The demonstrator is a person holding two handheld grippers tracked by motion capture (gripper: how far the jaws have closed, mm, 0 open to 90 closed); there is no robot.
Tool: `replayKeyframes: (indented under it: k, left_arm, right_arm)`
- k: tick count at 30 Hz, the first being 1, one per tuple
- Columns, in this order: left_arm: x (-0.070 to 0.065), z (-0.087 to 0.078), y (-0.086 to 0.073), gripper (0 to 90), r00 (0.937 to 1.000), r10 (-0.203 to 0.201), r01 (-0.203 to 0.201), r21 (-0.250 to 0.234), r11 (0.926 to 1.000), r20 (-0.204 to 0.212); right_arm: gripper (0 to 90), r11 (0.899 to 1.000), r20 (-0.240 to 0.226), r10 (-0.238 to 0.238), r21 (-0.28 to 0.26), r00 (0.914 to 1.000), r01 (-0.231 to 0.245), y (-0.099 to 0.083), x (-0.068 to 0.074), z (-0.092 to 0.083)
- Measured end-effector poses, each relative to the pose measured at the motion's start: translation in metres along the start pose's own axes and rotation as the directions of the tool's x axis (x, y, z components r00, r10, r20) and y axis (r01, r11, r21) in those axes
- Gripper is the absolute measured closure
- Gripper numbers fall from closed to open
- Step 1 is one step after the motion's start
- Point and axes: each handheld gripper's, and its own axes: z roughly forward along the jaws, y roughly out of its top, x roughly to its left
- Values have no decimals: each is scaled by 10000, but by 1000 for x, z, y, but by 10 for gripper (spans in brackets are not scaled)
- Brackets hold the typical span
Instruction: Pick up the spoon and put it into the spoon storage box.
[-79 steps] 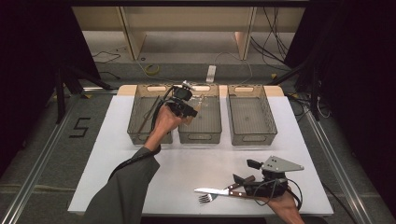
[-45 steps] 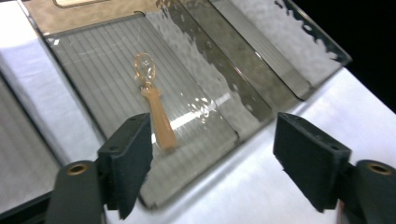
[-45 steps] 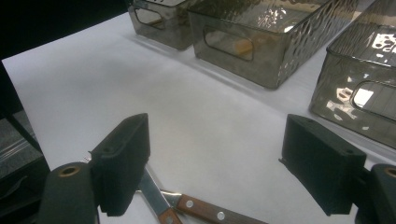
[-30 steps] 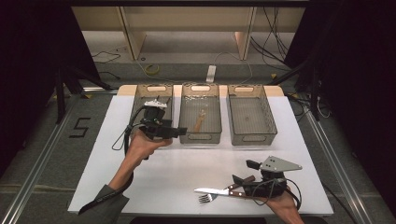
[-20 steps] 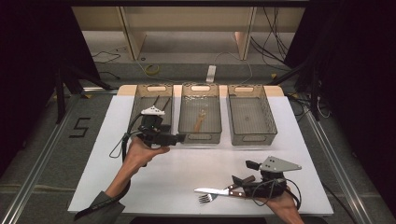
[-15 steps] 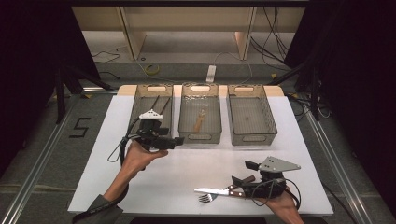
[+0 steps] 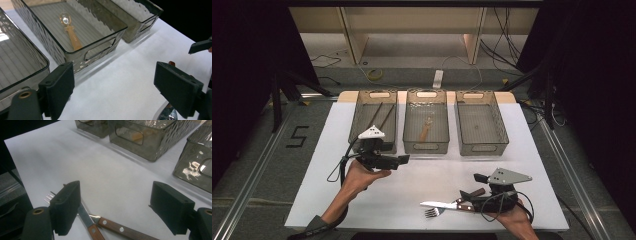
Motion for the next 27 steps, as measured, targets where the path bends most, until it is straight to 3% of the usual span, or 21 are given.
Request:
replayKeyframes:
  k: [3,6,13,27]
  left_arm:
    - [0,-1,-6,162,9994,333,-333,-6,9994,-123]
    - [2,-5,-11,162,9996,260,-261,-128,9996,-90]
    - [8,-21,-26,163,9985,87,-108,-393,9992,-533]
    - [9,-29,-39,162,9949,260,-283,-220,9994,-970]
  right_arm:
    - [256,9999,-47,-44,97,10000,44,0,0,1]
    - [257,9996,-62,-106,247,9999,108,0,-1,2]
    - [261,9957,-260,-352,853,9990,373,-1,-1,3]
    - [263,9781,-541,-896,1833,9945,981,-4,6,13]
